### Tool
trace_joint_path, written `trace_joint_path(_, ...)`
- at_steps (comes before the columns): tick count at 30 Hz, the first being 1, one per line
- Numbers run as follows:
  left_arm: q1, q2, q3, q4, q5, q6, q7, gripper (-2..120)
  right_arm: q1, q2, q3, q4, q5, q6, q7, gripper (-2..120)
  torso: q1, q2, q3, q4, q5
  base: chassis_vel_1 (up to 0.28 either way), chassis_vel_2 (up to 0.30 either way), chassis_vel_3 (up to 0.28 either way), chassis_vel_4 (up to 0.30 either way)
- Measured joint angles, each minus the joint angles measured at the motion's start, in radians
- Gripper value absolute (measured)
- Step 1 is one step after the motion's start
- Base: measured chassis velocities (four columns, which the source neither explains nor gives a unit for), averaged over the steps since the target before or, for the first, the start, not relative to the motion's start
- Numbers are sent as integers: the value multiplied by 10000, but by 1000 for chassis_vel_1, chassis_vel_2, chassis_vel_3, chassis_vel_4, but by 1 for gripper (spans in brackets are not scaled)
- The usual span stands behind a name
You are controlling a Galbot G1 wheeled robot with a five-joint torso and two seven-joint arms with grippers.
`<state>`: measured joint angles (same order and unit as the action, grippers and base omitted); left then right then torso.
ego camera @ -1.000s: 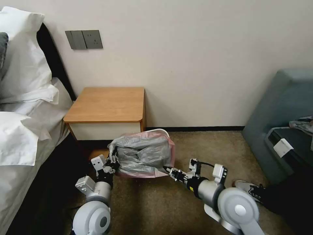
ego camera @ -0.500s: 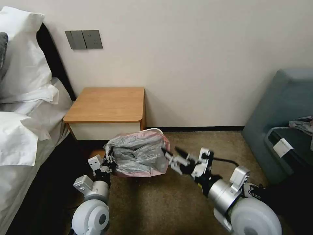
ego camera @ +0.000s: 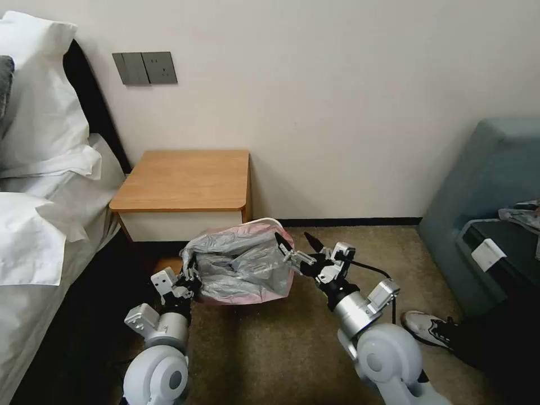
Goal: Pick up the garbage bag from the table and place it over the trash can.
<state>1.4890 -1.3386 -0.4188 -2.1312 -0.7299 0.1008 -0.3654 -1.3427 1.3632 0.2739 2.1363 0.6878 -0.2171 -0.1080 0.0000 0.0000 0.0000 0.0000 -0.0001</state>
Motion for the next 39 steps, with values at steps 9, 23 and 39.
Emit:
trace_joint_path(9,-76,-26,10,-17,-306,88,-99,6,52,367,-2,-331,-354,96,-337,63,0,0,0,0,0,0,0,0,0)
trace_joint_path(23,-123,8,-2,73,-507,175,-124,6,-18,384,-33,-225,-401,-50,-392,14,0,0,0,0,0,0,0,0,0)
trace_joint_path(39,-11,6,79,3,-360,144,64,6,535,173,33,-276,-9,-134,-93,0,0,0,0,-1,1,0,0,0,0)
